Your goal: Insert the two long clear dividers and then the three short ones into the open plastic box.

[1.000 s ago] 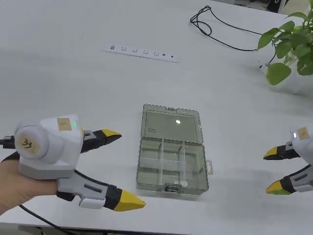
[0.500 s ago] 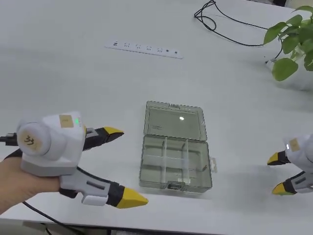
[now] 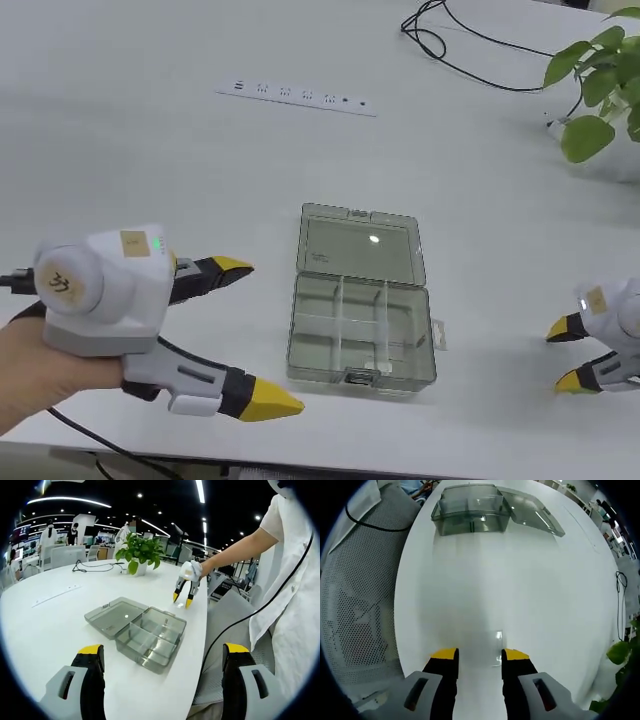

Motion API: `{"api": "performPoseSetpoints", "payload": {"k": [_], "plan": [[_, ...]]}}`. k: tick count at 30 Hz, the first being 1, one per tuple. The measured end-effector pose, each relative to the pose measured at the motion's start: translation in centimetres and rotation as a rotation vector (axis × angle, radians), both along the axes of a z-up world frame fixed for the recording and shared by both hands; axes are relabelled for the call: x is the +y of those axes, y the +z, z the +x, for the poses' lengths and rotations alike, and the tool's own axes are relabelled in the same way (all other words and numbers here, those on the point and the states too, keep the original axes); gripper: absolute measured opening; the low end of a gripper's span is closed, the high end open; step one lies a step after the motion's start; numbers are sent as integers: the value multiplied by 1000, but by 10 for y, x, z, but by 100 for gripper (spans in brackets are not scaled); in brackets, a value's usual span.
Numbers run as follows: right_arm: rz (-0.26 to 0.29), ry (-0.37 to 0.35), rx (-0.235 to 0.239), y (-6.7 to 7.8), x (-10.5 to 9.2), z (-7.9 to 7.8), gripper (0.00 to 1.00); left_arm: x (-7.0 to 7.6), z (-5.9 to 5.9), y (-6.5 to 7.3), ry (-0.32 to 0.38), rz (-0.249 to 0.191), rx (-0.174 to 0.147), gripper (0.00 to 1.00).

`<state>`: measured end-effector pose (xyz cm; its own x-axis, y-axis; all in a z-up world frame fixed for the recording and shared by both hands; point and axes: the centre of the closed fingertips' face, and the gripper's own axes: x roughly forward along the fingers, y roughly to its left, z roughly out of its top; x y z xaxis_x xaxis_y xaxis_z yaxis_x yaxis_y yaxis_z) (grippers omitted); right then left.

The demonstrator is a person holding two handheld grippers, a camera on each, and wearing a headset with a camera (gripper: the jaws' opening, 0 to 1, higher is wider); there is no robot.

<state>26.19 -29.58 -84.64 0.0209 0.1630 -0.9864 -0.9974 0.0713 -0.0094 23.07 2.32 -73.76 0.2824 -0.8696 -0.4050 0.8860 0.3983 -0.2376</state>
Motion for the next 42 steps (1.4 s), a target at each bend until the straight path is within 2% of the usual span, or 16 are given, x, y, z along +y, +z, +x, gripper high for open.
{"api": "performPoseSetpoints", "payload": {"k": [11, 15, 24, 28, 32, 35, 39, 42], "plan": [[-14, 5, -16, 0, -1, 0, 33, 1, 1, 3, 3, -1, -6, 100], [-8, 6, -29, 6, 2, -2, 33, 3, 1, 5, 4, -1, -10, 100], [63, 0, -87, 39, 30, 0, 33, 2, 3, 10, 14, -15, -14, 100], [123, -15, -99, 58, 51, -2, 33, 1, 6, 16, 32, -27, -22, 100], [164, 1, -128, 80, 74, -6, 33, 0, 11, 25, 59, -54, -28, 100], [198, -6, -151, 94, 90, -8, 33, -2, 16, 31, 86, -83, -19, 100], [213, 13, -185, 110, 111, -14, 33, -8, 19, 42, 114, -135, 5, 99], [224, 24, -210, 121, 123, -16, 33, -14, 20, 51, 118, -152, 13, 97]]}}
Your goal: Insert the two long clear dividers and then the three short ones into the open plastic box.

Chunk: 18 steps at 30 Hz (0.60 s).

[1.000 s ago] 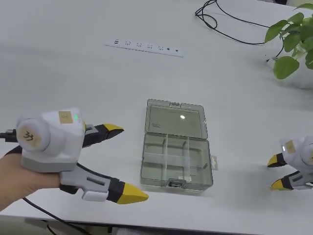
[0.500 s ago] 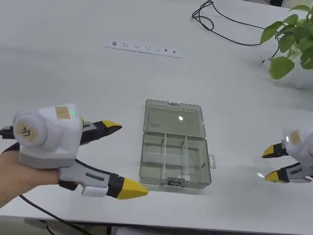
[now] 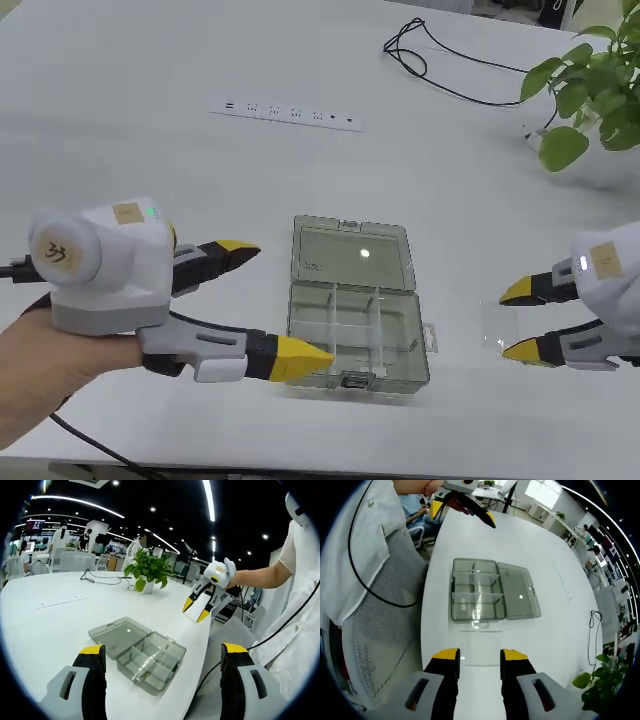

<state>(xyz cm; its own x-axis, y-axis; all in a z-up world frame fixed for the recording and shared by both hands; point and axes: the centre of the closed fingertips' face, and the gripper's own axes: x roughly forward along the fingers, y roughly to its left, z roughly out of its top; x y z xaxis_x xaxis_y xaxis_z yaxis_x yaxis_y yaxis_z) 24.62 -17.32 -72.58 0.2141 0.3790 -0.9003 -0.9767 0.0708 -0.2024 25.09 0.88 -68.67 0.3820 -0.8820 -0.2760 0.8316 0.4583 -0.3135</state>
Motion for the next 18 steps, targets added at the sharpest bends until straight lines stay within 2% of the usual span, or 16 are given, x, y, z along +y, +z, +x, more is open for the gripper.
{"api": "performPoseSetpoints", "payload": {"k": [2, 3, 4, 7, 8, 10, 11, 12, 14, 15, 17, 18], "plan": [[9, 4, -16, 7, 9, -2, 33, -5, 2, 8, 9, -14, 3, 95], [11, 3, -24, 10, 13, -3, 33, -7, 3, 11, 17, -24, 20, 94], [15, 5, -33, 14, 18, -4, 33, -10, 3, 15, 26, -48, 53, 91], [22, 12, -59, 21, 29, -5, 32, -19, 5, 28, 38, -99, 68, 81], [21, 15, -70, 23, 34, -6, 32, -23, 3, 30, 40, -112, 97, 79], [29, 17, -78, 27, 40, -7, 32, -28, 2, 32, 38, -114, 127, 74], [34, 17, -84, 30, 45, -8, 32, -32, 1, 31, 45, -112, 160, 72], [37, 18, -89, 32, 48, -9, 32, -35, 0, 34, 40, -129, 169, 71], [32, 29, -110, 36, 55, -11, 32, -42, -4, 37, 39, -163, 234, 65], [31, 31, -118, 38, 59, -12, 32, -46, -7, 37, 40, -176, 282, 63], [35, 35, -125, 41, 64, -15, 32, -50, -6, 37, 39, -184, 290, 59], [38, 39, -129, 43, 67, -16, 32, -52, -7, 35, 44, -182, 310, 57]]}}
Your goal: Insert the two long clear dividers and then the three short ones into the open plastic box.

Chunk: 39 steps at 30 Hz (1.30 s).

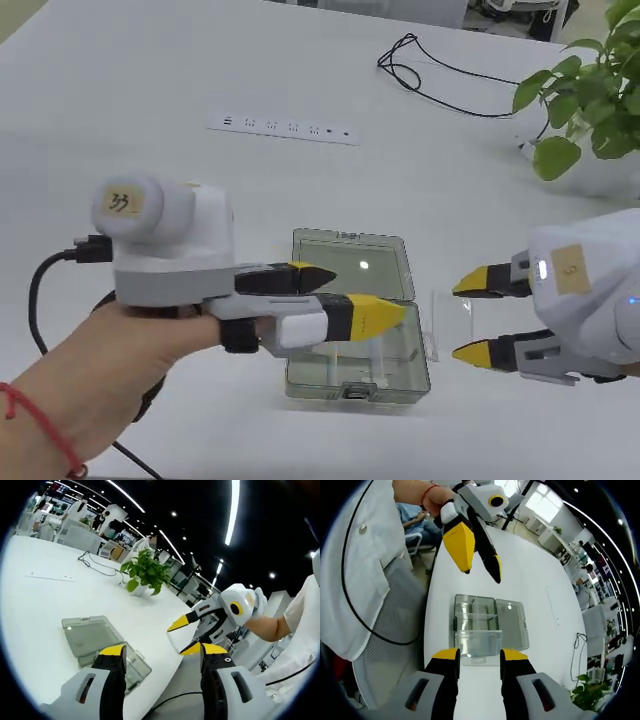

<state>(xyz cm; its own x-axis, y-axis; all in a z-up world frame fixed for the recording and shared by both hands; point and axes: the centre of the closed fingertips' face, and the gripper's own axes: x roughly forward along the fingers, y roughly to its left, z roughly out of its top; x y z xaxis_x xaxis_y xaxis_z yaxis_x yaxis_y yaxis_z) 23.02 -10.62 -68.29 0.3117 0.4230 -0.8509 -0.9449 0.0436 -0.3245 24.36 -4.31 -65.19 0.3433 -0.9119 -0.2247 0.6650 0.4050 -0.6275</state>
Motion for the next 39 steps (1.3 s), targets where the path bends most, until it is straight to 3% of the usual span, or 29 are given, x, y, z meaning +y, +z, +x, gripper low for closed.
{"api": "performPoseSetpoints", "payload": {"k": [3, 5, 6, 9, 15, 33, 39], "plan": [[-6, 10, -15, 3, 5, -3, 32, -5, -6, -4, -8, -13, 84, 50], [-8, 12, -22, 5, 9, -4, 32, -9, -5, -2, 2, -41, 96, 43], [-5, 12, -23, 7, 12, -5, 32, -11, -7, -2, 9, -62, 135, 40], [4, 9, -30, 11, 18, -7, 32, -18, -11, -2, 7, -96, 182, 34], [19, 23, -40, 19, 31, -11, 32, -28, -19, -8, -15, -97, 233, 24], [0, 53, -46, 19, 37, -15, 33, -35, -24, -12, -52, -112, 254, 1], [-9, 56, -52, 19, 37, -15, 33, -37, -25, -10, -55, -121, 253, 0]]}}
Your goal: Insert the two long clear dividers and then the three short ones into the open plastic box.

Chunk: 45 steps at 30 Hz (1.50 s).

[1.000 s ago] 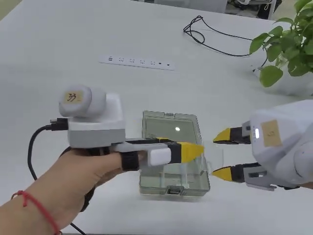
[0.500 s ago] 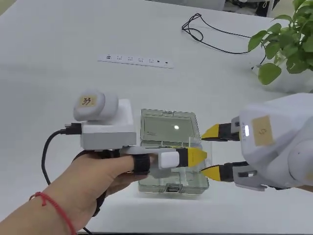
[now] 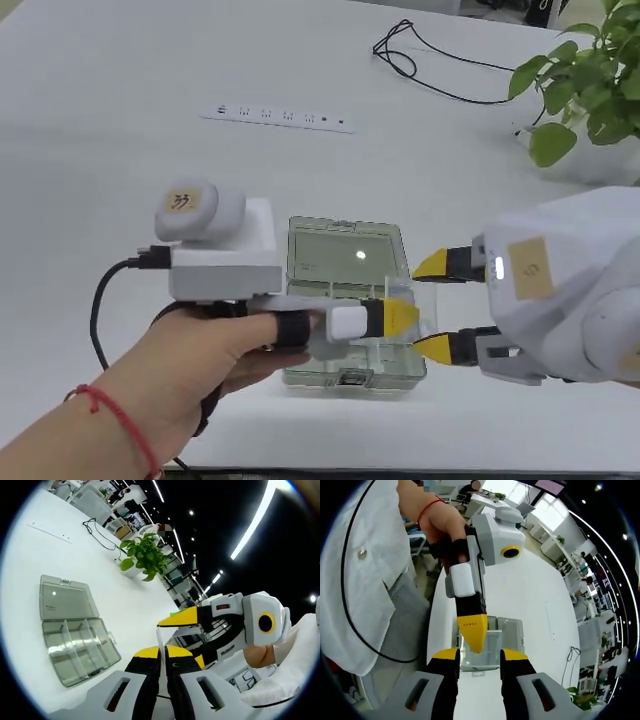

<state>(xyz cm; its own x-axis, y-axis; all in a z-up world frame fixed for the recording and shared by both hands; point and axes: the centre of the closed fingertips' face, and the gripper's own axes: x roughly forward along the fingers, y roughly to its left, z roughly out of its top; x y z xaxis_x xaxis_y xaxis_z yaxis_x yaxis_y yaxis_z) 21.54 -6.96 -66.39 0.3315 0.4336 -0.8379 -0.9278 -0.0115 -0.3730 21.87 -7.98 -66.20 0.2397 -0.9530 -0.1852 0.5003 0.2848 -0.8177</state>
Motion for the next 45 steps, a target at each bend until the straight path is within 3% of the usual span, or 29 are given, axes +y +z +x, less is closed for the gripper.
{"api": "performPoseSetpoints", "payload": {"k": [10, 16, 17, 21, 24, 25, 26, 27, 29, 30, 31, 33, 35, 37, 39, 45], "plan": [[-3, 13, -17, 1, 1, 0, 33, 2, 0, 1, 23, -15, 33, 0], [-6, 20, -18, 2, 2, 0, 35, 3, 0, 0, 30, -5, 17, 0], [6, 16, -12, 4, 2, 0, 36, 4, 1, 1, 27, -1, 1, 0], [77, -2, 49, 13, 3, -2, 35, 5, 0, 4, -8, 25, -90, 0], [150, -7, 125, 27, 2, -1, 33, 5, -6, 6, -77, 68, -252, 0], [166, -7, 146, 30, 1, 0, 33, 5, -8, 8, -94, 68, -282, 0], [192, -13, 189, 35, 1, -1, 32, 4, -12, 12, -130, 62, -334, 0], [200, -11, 202, 36, 1, -1, 30, 5, -13, 13, -141, 60, -350, 0], [227, 5, 253, 41, 1, 2, 24, 5, -19, 14, -190, 73, -430, 0], [244, 19, 292, 45, 2, -1, 23, 5, -22, 16, -214, 77, -489, 0], [250, 35, 321, 47, 3, -3, 22, 6, -24, 16, -231, 84, -517, 0], [269, 57, 396, 50, 5, -8, 19, 6, -27, 18, -266, 95, -612, 0], [273, 72, 464, 51, 7, -15, 15, 6, -30, 21, -289, 95, -672, 0], [256, 97, 495, 49, 9, -20, 13, 6, -33, 23, -308, 92, -736, 0], [231, 119, 520, 45, 8, -25, 11, 7, -36, 25, -311, 83, -726, 0], [202, 157, 553, 41, 12, -33, 8, 8, -38, 27, -315, 76, -747, 0]]}}
